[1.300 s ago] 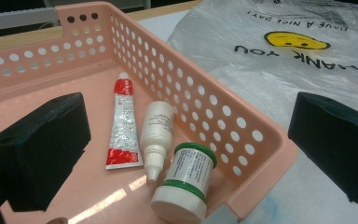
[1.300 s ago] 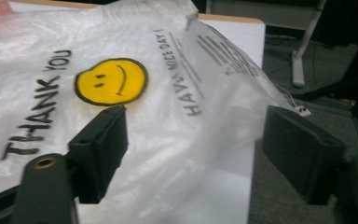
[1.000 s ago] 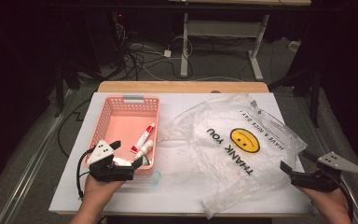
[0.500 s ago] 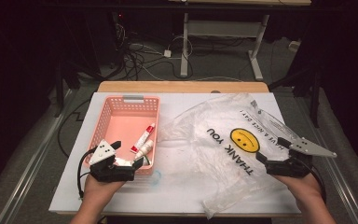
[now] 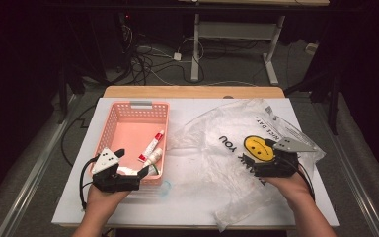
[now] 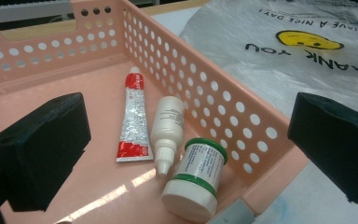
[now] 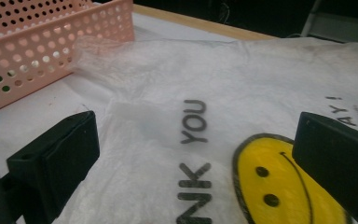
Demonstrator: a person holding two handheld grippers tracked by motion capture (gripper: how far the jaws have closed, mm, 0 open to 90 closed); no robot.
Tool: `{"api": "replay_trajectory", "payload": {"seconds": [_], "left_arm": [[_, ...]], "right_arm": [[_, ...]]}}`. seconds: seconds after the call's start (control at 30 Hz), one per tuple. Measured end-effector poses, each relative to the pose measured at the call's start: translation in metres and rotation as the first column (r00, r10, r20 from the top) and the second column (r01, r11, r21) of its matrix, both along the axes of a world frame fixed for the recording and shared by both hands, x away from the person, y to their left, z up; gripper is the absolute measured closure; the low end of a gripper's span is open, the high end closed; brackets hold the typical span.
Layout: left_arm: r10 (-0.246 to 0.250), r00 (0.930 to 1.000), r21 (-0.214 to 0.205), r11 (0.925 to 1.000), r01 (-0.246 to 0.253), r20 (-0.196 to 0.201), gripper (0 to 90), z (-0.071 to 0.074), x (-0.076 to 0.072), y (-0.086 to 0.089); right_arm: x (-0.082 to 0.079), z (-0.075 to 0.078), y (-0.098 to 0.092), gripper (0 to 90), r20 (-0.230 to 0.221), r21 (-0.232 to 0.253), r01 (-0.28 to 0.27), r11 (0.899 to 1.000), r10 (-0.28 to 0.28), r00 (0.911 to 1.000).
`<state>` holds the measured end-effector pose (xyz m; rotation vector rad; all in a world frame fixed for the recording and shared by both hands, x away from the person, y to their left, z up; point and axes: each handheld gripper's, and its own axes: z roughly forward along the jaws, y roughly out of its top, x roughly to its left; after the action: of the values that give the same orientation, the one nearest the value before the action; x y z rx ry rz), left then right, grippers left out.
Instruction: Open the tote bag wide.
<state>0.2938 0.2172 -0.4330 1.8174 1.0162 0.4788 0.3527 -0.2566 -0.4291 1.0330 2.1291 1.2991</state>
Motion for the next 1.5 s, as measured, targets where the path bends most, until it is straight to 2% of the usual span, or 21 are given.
{"api": "replay_trajectory", "payload": {"seconds": [0.1,0.2,0.27,0.4,0.6,0.8,1.0,1.17,1.5], "left_arm": [[0.003,1.0000,0.003,1.0000,-0.003,0.003,0.0,0.000,0.000,0.001],[-0.005,1.0000,0.001,1.0000,0.005,-0.001,0.0,-0.001,0.000,0.000],[-0.012,0.9999,0.003,0.9999,0.012,-0.006,0.0,-0.002,-0.001,0.000],[-0.023,0.9997,0.013,0.9996,0.023,0.002,0.0,0.002,-0.004,0.000],[-0.021,0.9997,-0.011,0.9997,0.021,0.009,0.0,0.014,-0.003,0.000],[-0.010,0.9999,-0.068,0.9976,0.010,0.003,0.0,0.018,0.004,0.003],[-0.013,0.9997,-0.058,0.9982,0.014,0.021,0.0,0.025,0.008,-0.003],[-0.024,0.9995,-0.049,0.9985,0.025,0.020,0.0,0.031,0.015,-0.009],[-0.008,1.0000,-0.031,0.9995,0.008,0.004,0.0,0.044,0.045,-0.016]], "right_arm": [[-0.002,-0.005,0.010,0.4,-0.006,0.024,-0.037,0.999,0.037,0.9993],[-0.006,-0.012,0.018,0.2,-0.016,0.015,-0.091,0.996,0.091,0.9957],[-0.008,-0.014,0.020,0.2,-0.027,0.038,-0.089,0.995,0.090,0.9955],[-0.010,-0.018,0.023,0.3,-0.027,0.036,-0.082,0.996,0.083,0.9962],[-0.010,-0.019,0.028,0.3,-0.028,0.036,-0.096,0.995,0.097,0.9949],[-0.012,-0.018,0.034,0.6,-0.024,0.040,-0.119,0.992,0.120,0.9924],[-0.011,-0.015,0.036,0.5,-0.008,0.036,-0.124,0.992,0.124,0.9922],[-0.009,-0.015,0.036,0.5,-0.004,0.031,-0.120,0.992,0.120,0.9928],[-0.014,-0.015,0.028,0.4,0.010,0.024,-0.111,0.994,0.111,0.9938]]}}
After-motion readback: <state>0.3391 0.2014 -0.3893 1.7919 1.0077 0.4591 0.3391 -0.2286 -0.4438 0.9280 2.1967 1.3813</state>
